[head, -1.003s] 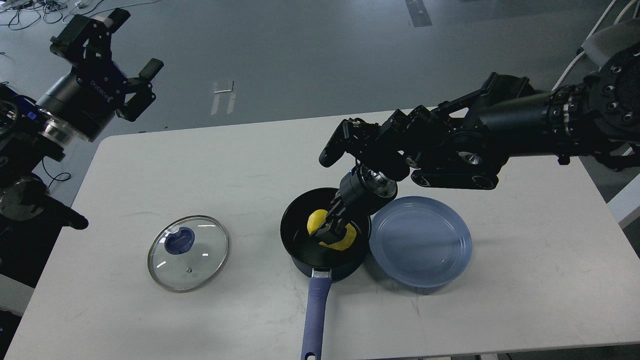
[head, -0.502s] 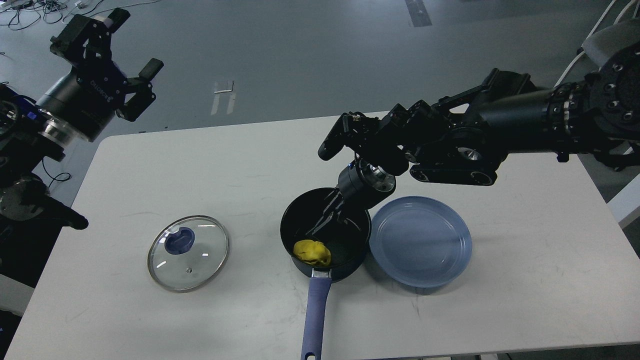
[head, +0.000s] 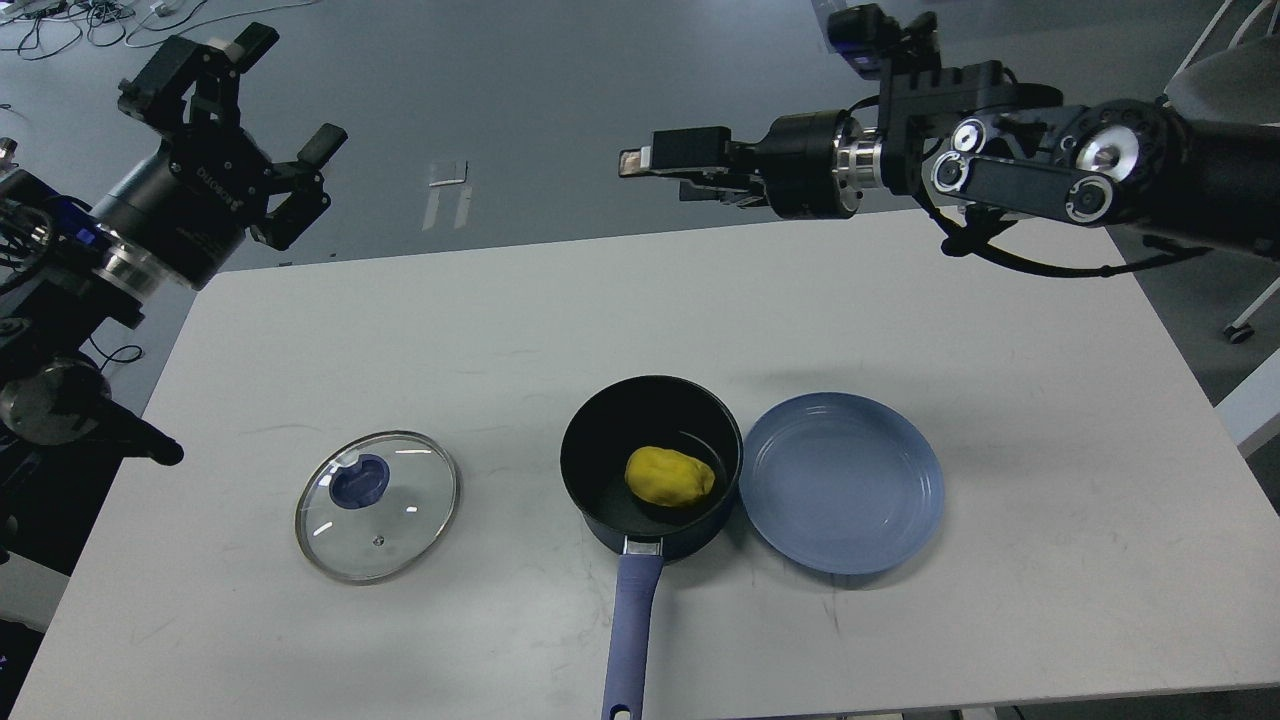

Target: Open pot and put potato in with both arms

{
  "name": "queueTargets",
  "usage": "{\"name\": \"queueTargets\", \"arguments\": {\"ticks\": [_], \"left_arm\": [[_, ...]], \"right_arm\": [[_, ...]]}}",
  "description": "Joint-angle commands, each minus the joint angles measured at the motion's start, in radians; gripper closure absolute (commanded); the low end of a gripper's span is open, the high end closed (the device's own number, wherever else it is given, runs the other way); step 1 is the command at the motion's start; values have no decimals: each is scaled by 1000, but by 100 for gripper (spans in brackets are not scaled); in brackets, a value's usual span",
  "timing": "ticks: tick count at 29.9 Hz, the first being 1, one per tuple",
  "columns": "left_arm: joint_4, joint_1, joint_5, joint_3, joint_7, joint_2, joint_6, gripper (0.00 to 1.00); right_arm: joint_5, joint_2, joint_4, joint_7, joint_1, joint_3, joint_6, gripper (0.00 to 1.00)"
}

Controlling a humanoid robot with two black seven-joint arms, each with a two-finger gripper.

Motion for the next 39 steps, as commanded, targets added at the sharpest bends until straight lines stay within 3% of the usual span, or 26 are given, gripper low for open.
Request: {"name": "queueTargets", "arguments": {"ticks": [1, 6, 15, 25, 39], "left_arm": [[0, 10, -6, 0, 0, -13, 0, 2], [1, 45, -22, 0, -2, -40, 0, 2], [1, 133, -48, -31, -3, -77, -48, 2], [20, 245, -49, -106, 0, -158, -101, 2], [74, 256, -48, -121, 3, -214, -115, 2]], "right_arm": [[122, -60, 5, 0, -115, 101, 30, 5], [340, -123, -1, 0, -379, 340, 60, 5], [415, -139, -11, 0, -628, 515, 161, 5], [466, -206, -15, 0, -754, 578, 161, 2], [465, -208, -22, 0, -784, 582, 161, 0]]}}
